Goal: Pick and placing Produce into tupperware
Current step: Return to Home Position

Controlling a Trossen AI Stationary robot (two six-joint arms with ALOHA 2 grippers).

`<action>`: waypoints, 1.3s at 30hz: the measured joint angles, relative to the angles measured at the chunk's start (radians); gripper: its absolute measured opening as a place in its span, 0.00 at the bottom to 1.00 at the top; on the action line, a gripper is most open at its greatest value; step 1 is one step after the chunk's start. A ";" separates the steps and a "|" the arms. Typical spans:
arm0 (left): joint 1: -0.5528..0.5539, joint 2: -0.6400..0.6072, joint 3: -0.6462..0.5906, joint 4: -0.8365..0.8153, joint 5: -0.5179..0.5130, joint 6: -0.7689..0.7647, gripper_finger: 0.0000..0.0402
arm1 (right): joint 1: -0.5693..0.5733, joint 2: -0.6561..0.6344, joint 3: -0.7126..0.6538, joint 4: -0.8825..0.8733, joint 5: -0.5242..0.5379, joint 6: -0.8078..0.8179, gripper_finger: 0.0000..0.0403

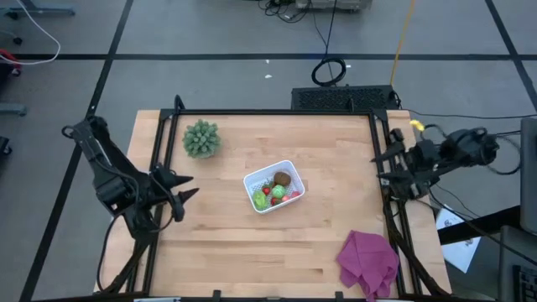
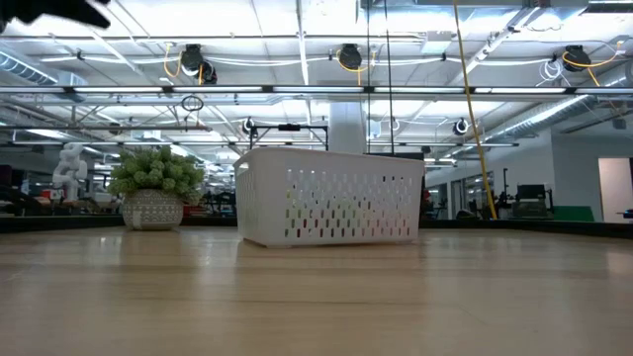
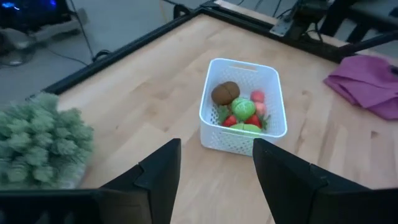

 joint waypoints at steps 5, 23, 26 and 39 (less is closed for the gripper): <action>0.045 -0.103 -0.155 0.204 -0.022 0.121 0.51 | 0.000 -0.065 -0.234 0.216 0.021 -0.039 0.45; 0.375 -0.134 -0.506 1.092 0.317 0.796 0.51 | -0.073 -0.113 -0.679 0.559 0.186 -0.145 0.45; 0.436 -0.135 -0.545 1.142 0.359 0.834 0.51 | -0.111 -0.140 -0.679 0.503 0.183 -0.121 0.45; 0.743 -0.161 -0.579 1.247 0.610 1.084 0.51 | -0.296 -0.246 -0.680 0.381 0.178 -0.124 0.45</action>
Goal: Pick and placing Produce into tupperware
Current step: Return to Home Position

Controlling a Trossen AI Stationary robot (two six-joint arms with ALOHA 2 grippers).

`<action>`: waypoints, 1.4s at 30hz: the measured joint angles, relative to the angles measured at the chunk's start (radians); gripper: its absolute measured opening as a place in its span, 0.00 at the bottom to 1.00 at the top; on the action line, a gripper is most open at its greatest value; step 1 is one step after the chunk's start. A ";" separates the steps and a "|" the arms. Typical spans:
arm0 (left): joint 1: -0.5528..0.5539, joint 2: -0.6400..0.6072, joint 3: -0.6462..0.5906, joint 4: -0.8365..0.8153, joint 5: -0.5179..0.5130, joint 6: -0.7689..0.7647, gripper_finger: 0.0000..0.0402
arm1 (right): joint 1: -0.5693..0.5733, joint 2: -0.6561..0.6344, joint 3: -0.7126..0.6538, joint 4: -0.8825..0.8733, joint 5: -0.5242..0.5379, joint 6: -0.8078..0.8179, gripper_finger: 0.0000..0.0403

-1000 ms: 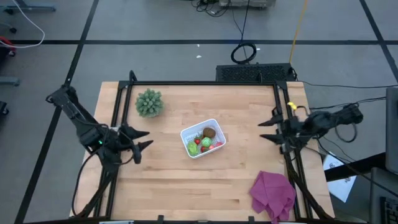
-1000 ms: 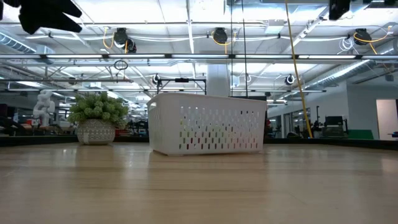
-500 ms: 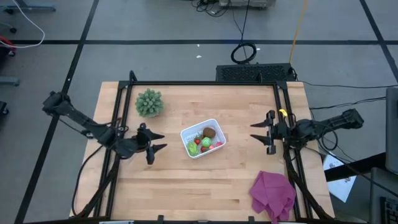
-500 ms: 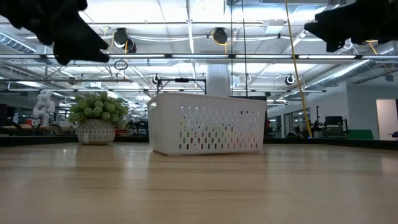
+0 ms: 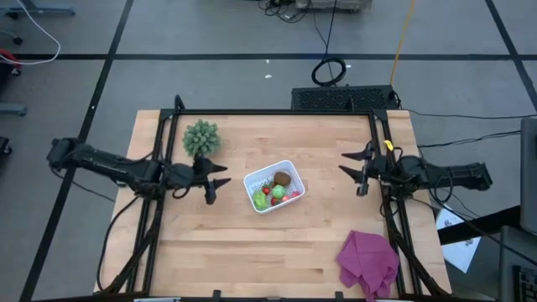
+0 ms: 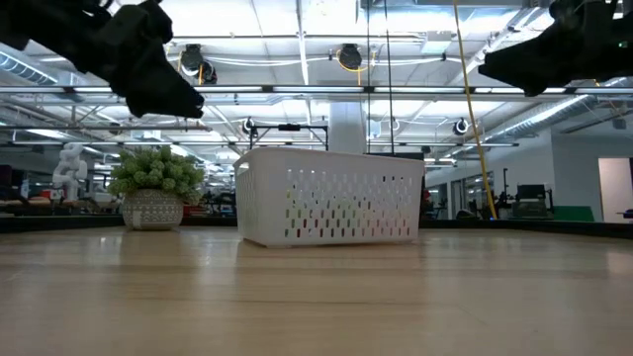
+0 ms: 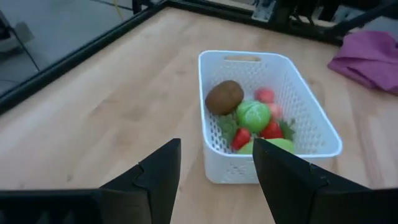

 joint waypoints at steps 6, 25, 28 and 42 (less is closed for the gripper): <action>0.153 -0.100 0.000 -0.037 0.123 0.089 0.51 | -0.057 -0.064 0.000 -0.011 -0.039 0.001 0.45; 0.121 -0.527 -0.120 -0.133 0.173 0.172 0.51 | -0.113 -0.132 0.001 -0.027 -0.079 -0.004 0.45; 0.117 -0.600 -0.206 -0.073 0.172 0.157 0.51 | -0.113 -0.132 0.001 -0.028 -0.079 0.005 0.45; 0.114 -0.754 -0.320 -0.061 0.188 0.127 0.51 | -0.113 -0.132 0.001 -0.057 -0.080 0.031 0.45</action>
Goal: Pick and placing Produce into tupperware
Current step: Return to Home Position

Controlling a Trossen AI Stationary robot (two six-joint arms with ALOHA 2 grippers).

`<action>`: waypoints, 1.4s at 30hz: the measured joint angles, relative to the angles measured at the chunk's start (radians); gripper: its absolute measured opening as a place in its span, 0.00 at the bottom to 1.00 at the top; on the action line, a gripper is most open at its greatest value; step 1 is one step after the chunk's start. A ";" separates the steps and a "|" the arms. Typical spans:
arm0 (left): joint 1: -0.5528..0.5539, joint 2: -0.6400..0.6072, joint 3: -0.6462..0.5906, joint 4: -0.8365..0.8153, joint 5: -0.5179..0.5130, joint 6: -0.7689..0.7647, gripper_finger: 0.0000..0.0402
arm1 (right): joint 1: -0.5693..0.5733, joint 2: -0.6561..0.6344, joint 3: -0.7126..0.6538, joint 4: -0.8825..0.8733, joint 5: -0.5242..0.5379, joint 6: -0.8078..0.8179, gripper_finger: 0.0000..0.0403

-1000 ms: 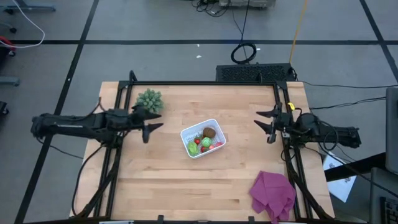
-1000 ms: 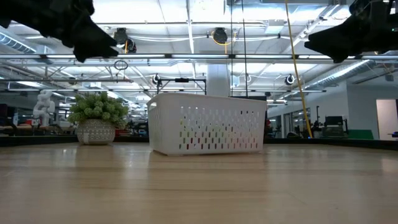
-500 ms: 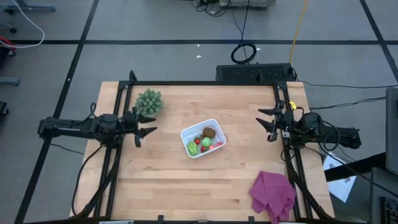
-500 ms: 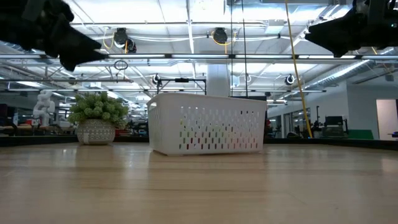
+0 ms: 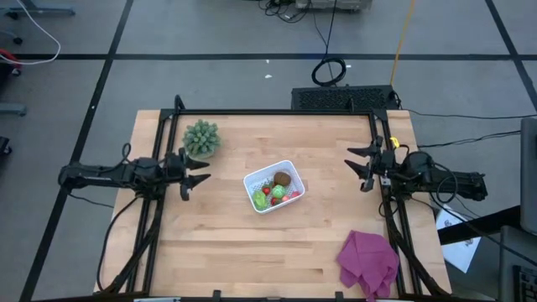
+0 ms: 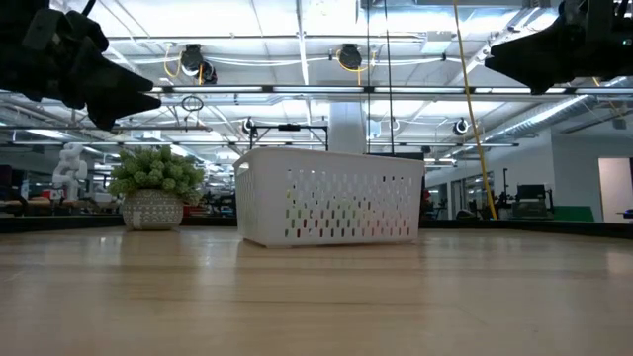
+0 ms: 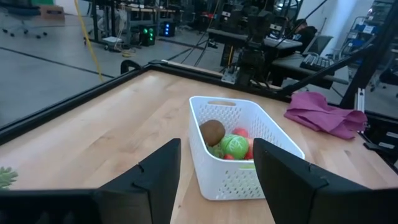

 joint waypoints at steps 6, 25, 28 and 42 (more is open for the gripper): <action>-0.023 0.000 -0.021 0.014 0.000 0.004 0.51 | 0.000 0.000 -0.047 0.093 -0.071 -0.008 0.45; -0.030 0.000 -0.059 0.051 -0.005 0.005 0.51 | -0.005 0.010 -0.181 0.226 -0.230 0.052 0.45; -0.030 0.000 -0.059 0.053 -0.004 0.009 0.51 | -0.005 0.010 -0.182 0.232 -0.231 0.049 0.45; -0.030 0.001 -0.059 0.049 -0.029 -0.049 0.51 | -0.005 0.010 -0.183 0.232 -0.231 0.125 0.45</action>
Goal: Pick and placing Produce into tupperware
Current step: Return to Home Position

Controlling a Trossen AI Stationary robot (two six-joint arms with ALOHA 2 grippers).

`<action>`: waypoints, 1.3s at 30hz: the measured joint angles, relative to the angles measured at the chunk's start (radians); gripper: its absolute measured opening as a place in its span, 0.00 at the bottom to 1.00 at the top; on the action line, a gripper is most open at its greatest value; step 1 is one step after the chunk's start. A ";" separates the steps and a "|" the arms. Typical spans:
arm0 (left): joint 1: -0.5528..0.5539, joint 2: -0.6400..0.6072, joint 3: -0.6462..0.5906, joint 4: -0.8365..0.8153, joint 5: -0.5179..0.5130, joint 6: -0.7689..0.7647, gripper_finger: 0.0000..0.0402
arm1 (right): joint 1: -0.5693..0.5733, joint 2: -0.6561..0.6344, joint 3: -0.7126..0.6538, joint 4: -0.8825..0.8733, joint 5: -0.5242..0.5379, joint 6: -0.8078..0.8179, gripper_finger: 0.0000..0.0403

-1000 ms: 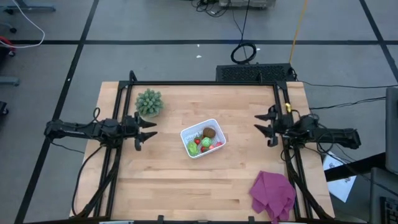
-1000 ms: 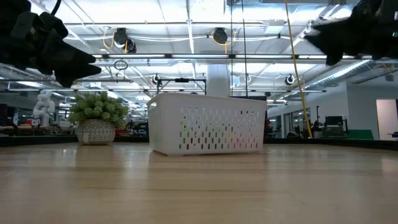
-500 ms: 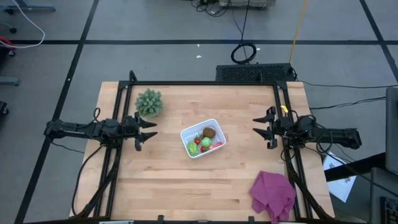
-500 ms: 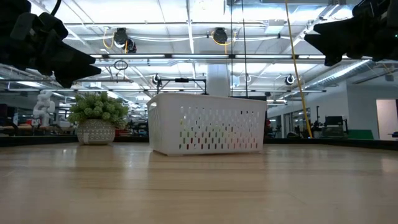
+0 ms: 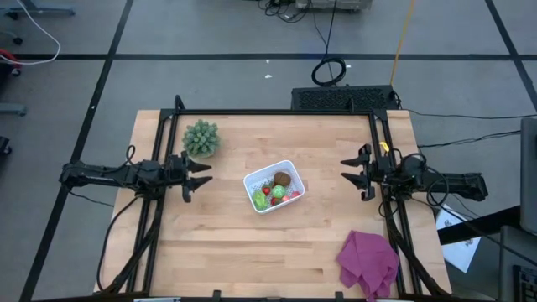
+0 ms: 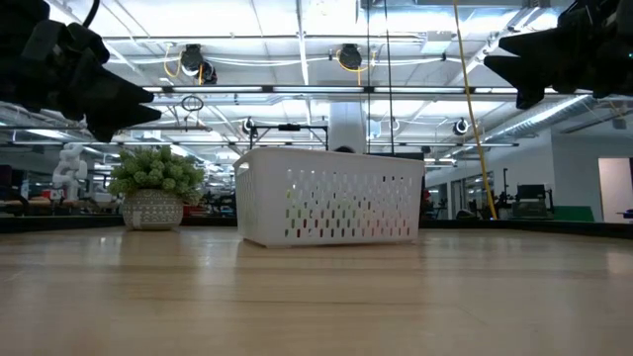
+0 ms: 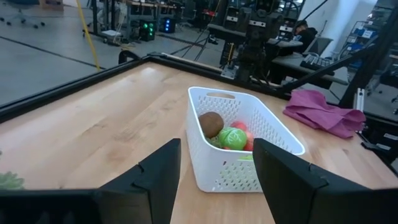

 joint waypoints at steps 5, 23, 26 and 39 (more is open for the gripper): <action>0.000 0.000 0.000 0.007 -0.009 0.007 0.51 | 0.000 0.000 0.000 0.000 0.000 0.017 0.45; 0.000 0.000 0.000 0.007 -0.011 0.006 0.51 | 0.000 0.000 -0.001 0.000 0.000 0.017 0.45; 0.000 0.000 0.000 0.007 -0.011 0.005 0.51 | 0.000 0.000 -0.001 0.000 0.000 0.017 0.45; 0.000 0.000 0.000 0.007 -0.011 0.005 0.51 | 0.000 0.000 -0.001 -0.001 0.000 0.017 0.45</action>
